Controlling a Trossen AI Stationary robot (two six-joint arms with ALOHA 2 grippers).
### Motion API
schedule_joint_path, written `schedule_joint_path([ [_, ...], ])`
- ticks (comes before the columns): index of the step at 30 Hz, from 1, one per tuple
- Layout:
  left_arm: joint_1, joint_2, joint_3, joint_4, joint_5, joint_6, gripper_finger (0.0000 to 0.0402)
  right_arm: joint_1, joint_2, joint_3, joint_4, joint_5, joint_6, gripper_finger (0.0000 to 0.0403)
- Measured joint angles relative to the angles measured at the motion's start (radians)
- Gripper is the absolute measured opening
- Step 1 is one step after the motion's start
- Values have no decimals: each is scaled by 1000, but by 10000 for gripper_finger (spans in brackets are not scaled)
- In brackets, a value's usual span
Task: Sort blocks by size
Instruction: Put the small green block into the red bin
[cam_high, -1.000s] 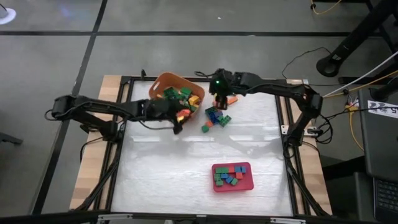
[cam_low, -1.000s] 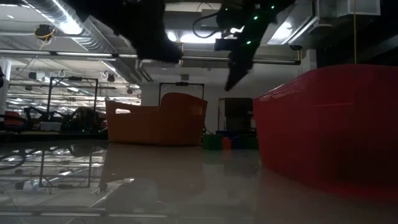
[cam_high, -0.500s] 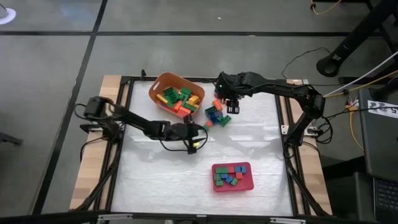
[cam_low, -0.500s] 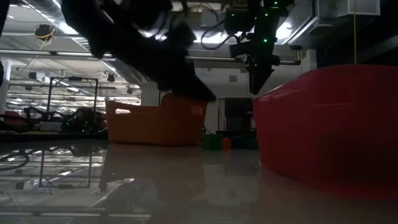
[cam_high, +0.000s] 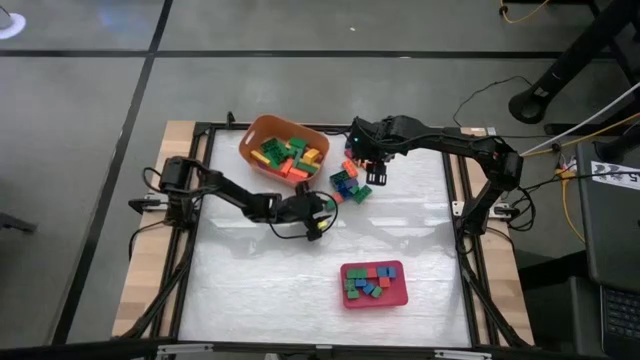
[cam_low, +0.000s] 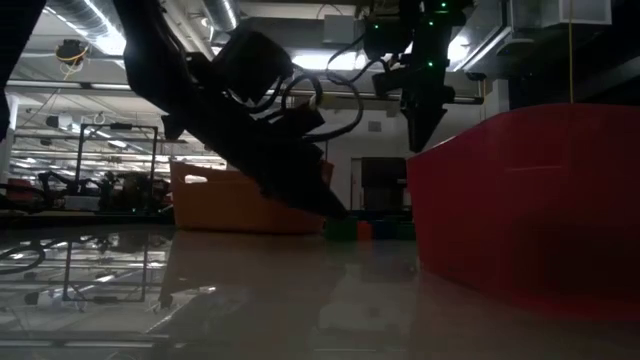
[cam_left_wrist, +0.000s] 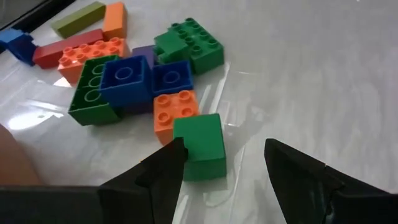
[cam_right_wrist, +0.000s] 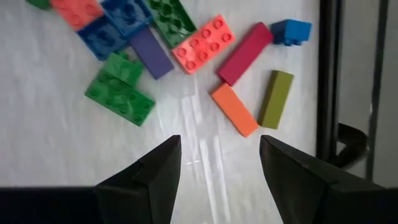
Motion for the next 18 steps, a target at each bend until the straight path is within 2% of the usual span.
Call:
schedule_joint_path([
  [10,19,2,0,7,-1,-11,210,1,0,0,4,-36,0,215],
  [18,13,3,0,96,-4,30,210,0,0,0,4,-36,0,215],
])
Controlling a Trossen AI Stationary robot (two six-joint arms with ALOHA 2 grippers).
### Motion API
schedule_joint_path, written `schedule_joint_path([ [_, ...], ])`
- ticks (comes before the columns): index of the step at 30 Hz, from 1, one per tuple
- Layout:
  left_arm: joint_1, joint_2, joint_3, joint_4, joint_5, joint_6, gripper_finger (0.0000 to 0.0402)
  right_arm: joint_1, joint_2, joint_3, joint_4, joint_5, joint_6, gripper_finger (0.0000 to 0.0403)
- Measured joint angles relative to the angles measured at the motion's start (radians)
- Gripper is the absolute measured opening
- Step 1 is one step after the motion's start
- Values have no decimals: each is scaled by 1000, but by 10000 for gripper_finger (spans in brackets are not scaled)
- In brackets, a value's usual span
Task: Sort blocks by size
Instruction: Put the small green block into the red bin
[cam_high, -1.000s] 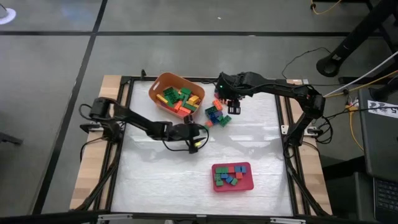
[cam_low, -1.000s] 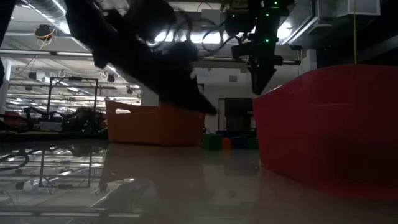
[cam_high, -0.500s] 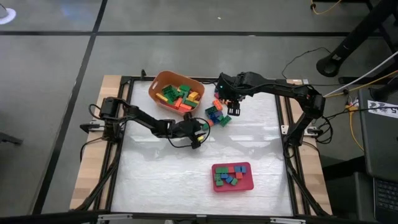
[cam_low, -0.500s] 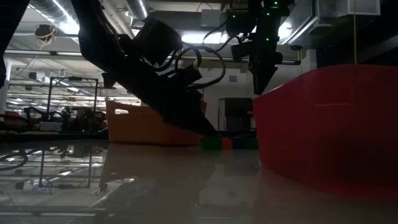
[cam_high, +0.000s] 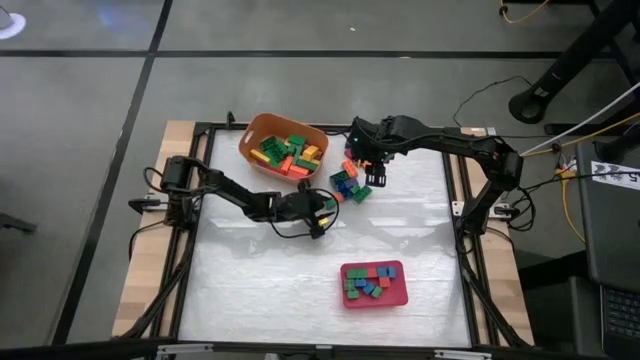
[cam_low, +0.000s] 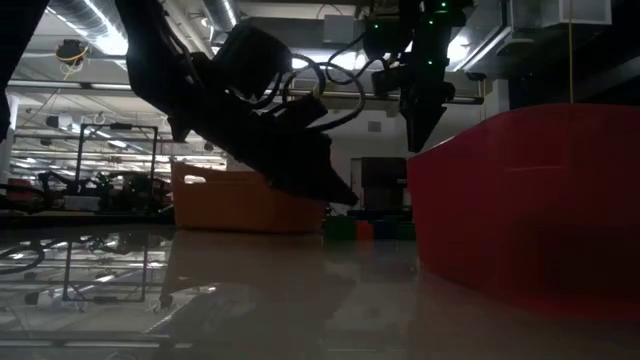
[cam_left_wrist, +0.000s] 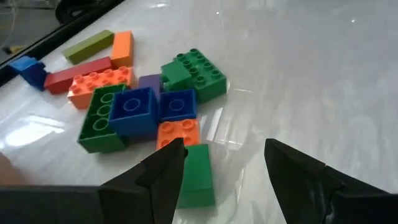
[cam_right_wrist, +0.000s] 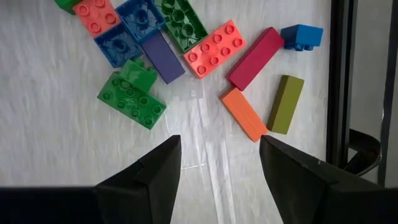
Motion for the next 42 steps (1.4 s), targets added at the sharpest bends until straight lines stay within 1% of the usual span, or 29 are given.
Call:
schedule_joint_path([
  [10,48,0,0,-78,7,-55,210,0,0,0,2,0,0,215],
  [15,49,0,0,-77,34,-60,210,0,0,0,2,0,-1,215],
  [31,62,0,0,-78,47,-110,210,0,0,0,2,-1,-1,215],
  [34,62,27,1,-41,59,-122,210,0,0,0,2,-1,-1,215],
  [38,62,99,26,-39,57,-140,210,0,0,0,1,-1,-1,215],
  [42,65,142,60,-27,52,-135,207,0,0,0,1,-1,-1,215],
])
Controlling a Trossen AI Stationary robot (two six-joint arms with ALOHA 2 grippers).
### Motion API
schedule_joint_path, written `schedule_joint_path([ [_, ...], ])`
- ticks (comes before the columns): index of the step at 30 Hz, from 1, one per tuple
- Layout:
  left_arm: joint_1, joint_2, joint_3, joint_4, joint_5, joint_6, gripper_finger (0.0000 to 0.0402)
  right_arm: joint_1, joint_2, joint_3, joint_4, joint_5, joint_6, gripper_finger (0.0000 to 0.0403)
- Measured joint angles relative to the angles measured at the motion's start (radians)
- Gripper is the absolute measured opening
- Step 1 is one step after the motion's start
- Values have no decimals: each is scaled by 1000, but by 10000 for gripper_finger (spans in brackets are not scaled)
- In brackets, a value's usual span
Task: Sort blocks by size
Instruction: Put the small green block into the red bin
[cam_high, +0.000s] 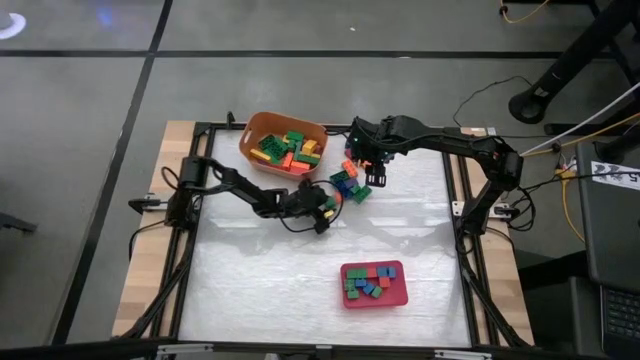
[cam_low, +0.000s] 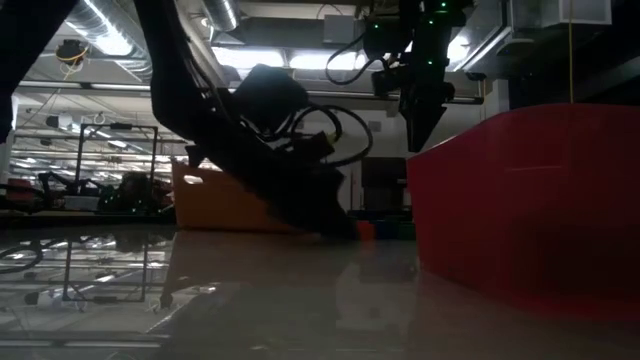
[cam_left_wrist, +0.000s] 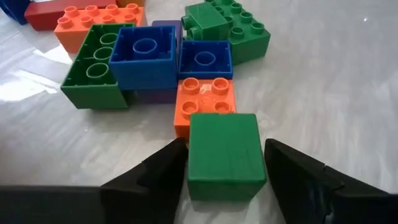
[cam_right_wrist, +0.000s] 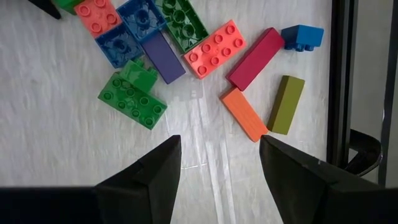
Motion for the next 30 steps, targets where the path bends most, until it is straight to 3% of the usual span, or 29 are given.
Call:
schedule_joint_path([
  [8,-9,-7,7,0,3,14,115,0,0,0,-8,-30,0,215],
  [12,-40,-40,4,-5,17,-24,115,0,0,-1,-58,-125,22,215],
  [17,-100,-109,6,42,105,-58,115,0,0,-37,-64,-204,31,215],
  [23,-200,-112,11,221,196,-68,115,0,-1,-144,39,-210,32,215],
  [30,-336,-73,95,211,205,-39,115,0,-1,-231,84,-209,33,215],
])
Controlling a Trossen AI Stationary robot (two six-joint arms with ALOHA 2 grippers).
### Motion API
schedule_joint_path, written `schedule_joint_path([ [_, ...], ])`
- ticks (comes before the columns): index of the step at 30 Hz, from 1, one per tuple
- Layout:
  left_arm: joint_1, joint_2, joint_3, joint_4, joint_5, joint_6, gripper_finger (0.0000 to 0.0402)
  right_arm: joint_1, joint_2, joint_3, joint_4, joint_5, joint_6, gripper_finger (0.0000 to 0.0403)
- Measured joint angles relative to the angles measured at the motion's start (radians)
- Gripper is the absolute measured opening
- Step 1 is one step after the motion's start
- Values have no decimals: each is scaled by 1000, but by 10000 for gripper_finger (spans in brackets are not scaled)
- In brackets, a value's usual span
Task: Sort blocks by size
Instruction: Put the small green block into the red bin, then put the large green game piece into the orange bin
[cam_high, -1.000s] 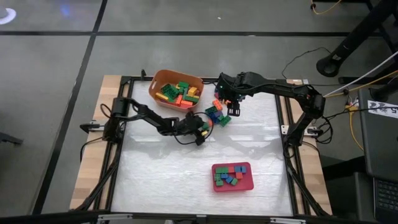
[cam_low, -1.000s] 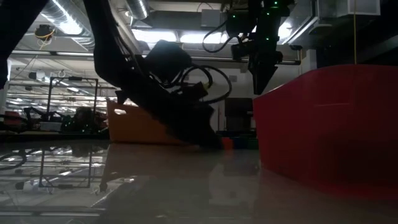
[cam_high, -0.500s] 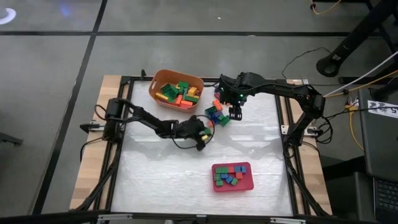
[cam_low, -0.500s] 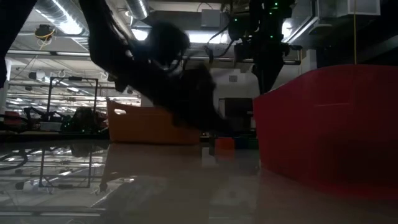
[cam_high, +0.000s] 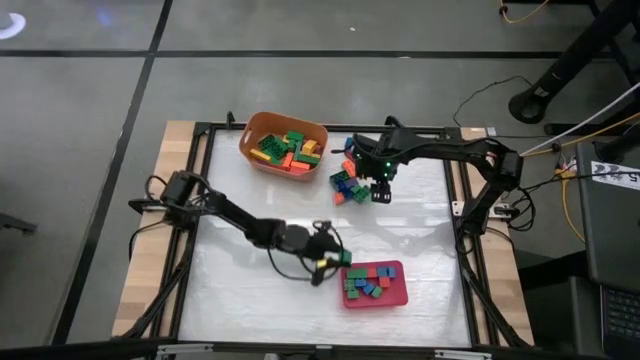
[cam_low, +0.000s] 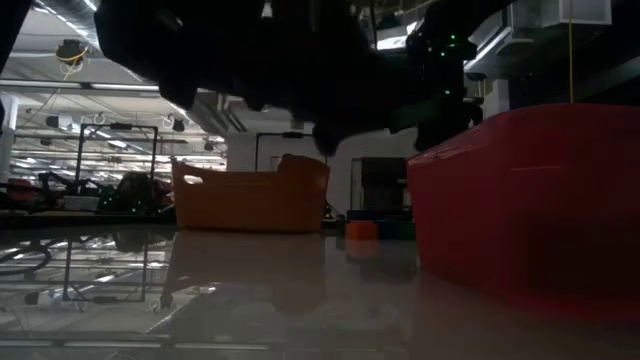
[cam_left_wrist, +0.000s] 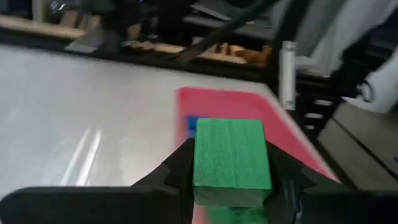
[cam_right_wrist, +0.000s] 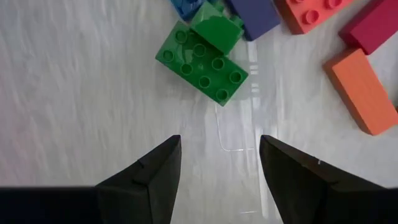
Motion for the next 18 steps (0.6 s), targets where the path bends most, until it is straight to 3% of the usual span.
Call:
schedule_joint_path([
  [5,-69,75,99,-2,-4,70,116,0,0,-4,60,9,0,215],
  [18,-96,168,194,-37,-25,181,214,0,20,-50,188,20,-85,215],
])
